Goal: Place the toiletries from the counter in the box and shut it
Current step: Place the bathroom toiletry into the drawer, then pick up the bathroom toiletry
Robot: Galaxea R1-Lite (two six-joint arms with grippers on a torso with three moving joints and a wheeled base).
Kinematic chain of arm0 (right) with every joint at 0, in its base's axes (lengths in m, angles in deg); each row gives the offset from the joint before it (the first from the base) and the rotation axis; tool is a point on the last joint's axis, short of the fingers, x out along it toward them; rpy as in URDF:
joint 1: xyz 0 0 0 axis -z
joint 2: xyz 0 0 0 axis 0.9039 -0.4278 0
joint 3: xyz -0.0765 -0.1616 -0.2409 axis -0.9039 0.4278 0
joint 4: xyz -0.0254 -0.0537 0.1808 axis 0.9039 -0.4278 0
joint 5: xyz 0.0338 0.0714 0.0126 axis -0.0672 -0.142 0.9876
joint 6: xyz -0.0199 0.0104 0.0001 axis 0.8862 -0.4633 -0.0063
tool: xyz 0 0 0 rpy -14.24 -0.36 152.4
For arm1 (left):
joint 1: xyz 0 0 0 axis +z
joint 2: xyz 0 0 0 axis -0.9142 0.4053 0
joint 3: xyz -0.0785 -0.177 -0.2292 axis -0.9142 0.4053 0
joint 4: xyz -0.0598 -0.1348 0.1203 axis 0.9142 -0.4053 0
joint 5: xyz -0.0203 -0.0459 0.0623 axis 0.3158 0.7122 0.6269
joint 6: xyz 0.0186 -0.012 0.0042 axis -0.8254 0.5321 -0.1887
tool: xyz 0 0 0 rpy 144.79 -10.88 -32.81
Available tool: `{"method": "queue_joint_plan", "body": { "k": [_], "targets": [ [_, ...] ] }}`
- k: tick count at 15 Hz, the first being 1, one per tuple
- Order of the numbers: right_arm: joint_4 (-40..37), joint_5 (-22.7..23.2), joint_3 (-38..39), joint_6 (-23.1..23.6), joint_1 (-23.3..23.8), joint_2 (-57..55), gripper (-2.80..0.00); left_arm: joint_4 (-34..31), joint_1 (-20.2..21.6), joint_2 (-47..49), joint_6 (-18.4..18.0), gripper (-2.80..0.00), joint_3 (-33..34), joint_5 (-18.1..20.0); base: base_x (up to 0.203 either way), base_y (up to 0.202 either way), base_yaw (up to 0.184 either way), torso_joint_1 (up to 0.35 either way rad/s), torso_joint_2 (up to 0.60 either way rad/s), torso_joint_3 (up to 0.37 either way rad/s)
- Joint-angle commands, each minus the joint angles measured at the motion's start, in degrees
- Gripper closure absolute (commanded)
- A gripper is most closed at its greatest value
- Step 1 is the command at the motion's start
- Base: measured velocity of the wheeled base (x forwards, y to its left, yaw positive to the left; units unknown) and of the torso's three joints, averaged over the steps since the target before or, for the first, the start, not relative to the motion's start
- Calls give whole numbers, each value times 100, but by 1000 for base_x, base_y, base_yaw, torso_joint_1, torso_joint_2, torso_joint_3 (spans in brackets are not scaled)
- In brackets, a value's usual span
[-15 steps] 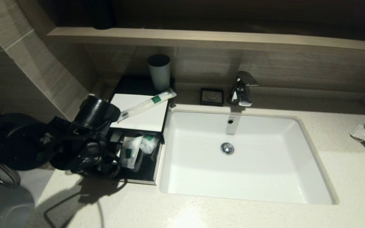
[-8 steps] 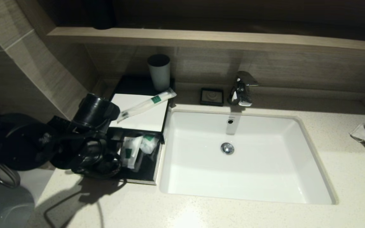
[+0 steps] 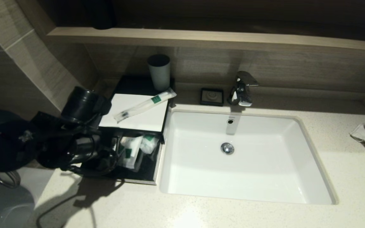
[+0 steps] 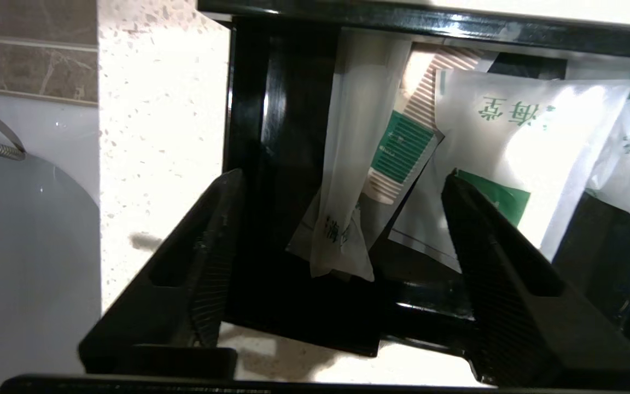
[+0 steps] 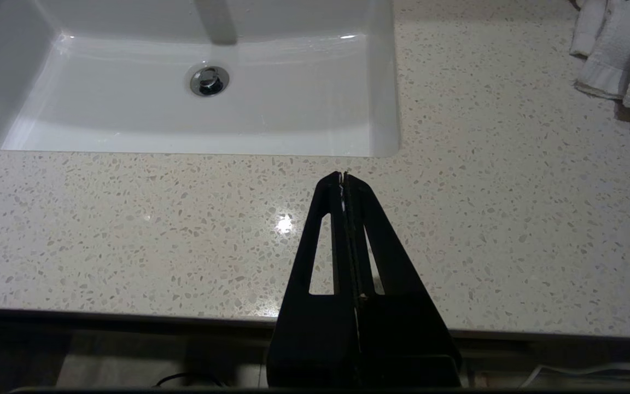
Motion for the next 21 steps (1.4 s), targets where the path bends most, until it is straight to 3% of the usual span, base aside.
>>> {"method": "queue_joint_plan", "body": {
  "k": [1, 9, 10, 15, 18, 21],
  "targets": [
    [1, 2, 0, -2, 0, -4, 0, -38, -2, -340, -12, -280, 15, -18, 0, 0, 0, 0, 0, 0],
    [1, 2, 0, -2, 0, 0, 0, 21, -18, -1129, -268, -280, 174, 17, 0, 0, 0, 0, 0, 0],
    [-1, 2, 0, -2, 0, 0, 0, 25, -18, -1165, -305, 0, 146, 67, 0, 0, 0, 0, 0, 0],
    [2, 2, 0, -2, 3, -8, 0, 101, 12, -1094, -521, 0, -159, 828, 0, 0, 0, 0, 0, 0],
    [0, 2, 0, -2, 9, 0, 0, 542, 223, -960, -1011, 0, -163, 1202, 0, 0, 0, 0, 0, 0],
    [-1, 2, 0, -2, 0, -6, 0, 803, 639, -734, -1688, 0, -163, 1919, 0, 0, 0, 0, 0, 0]
  ]
}}
